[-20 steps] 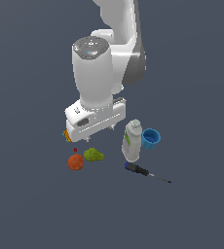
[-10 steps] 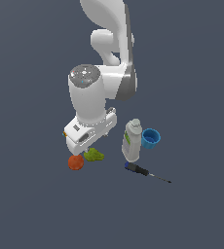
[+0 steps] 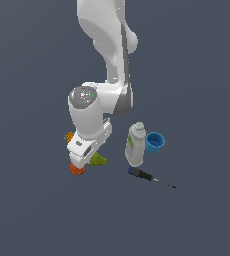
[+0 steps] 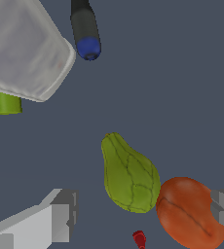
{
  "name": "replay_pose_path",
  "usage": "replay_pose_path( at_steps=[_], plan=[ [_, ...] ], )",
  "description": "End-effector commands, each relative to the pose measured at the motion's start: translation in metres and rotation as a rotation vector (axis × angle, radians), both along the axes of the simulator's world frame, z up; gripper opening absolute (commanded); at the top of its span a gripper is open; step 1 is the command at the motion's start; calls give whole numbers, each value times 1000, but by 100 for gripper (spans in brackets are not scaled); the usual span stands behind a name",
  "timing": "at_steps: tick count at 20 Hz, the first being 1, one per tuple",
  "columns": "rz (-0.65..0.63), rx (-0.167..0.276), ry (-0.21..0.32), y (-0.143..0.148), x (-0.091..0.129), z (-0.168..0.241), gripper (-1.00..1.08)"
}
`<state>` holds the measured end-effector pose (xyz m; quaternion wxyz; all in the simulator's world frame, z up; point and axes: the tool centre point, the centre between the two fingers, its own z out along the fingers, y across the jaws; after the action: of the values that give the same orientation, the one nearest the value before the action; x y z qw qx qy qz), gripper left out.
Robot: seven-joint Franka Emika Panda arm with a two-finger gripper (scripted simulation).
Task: Pick up a designated object from a clutter of objects.
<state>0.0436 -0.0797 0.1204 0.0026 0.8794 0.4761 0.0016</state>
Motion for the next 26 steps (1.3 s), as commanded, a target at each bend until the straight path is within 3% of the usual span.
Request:
replay_pose_path(
  at_steps=[1, 18, 26],
  plan=[
    [41, 1, 1, -3, -1, -10, 100],
    [119, 3, 6, -9, -3, -34, 100],
    [121, 3, 6, -9, -4, -70, 100]
  ],
)
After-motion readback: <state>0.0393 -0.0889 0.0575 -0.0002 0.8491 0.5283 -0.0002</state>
